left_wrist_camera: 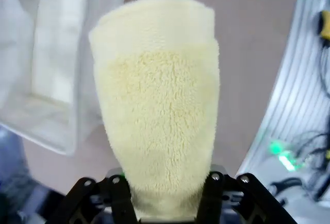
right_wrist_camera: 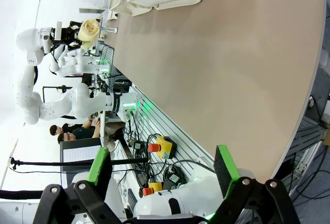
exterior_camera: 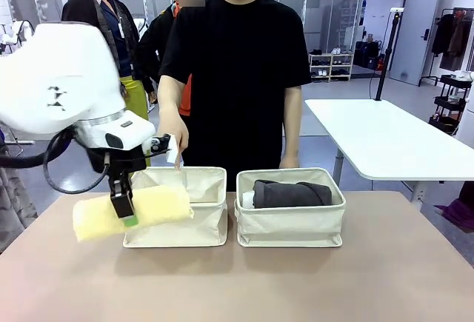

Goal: Divide the towels into two baskets.
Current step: Pick up one hotel-folded towel from the bottom of the table and place it in the Fabric basket indicated by the person.

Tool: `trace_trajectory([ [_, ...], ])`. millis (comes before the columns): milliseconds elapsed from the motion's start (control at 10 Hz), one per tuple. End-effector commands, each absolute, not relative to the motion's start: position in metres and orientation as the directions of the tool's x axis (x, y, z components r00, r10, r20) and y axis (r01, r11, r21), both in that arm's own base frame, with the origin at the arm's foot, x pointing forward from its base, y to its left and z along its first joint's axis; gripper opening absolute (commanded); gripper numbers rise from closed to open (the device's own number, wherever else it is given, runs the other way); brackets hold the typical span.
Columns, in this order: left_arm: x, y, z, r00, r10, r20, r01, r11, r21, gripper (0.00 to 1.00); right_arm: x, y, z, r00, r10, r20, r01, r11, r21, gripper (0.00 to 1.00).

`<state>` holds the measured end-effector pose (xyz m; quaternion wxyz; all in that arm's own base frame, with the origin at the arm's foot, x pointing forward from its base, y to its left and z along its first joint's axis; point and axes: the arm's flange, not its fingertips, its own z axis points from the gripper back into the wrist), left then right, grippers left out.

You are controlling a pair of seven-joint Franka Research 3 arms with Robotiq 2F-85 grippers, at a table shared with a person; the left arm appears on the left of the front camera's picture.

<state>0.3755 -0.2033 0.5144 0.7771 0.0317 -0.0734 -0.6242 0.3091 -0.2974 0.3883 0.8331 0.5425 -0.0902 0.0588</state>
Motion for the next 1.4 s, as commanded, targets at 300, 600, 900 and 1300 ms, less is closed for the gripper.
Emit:
trace_trajectory([
  [300,0.504,-0.235,0.535,-0.047,-0.996,0.076,0.95,-0.02,0.311,0.48,0.306,-0.297,0.391,0.978,0.011,0.21,-0.195,0.414,0.889,1.0],
  [600,0.549,-0.231,0.513,-0.044,-0.998,0.048,0.956,-0.028,0.291,0.48,0.306,-0.297,0.391,0.978,0.011,0.21,-0.195,0.414,0.889,1.0],
  [900,0.563,-0.234,0.481,-0.055,-0.998,0.01,0.965,-0.05,0.259,0.48,0.306,-0.297,0.391,0.978,0.011,0.21,-0.195,0.414,0.889,1.0],
  [1300,0.58,-0.236,0.436,-0.042,-0.999,-0.016,0.977,-0.045,0.206,0.48,0.306,-0.297,0.391,0.978,0.011,0.21,-0.195,0.414,0.889,1.0],
])
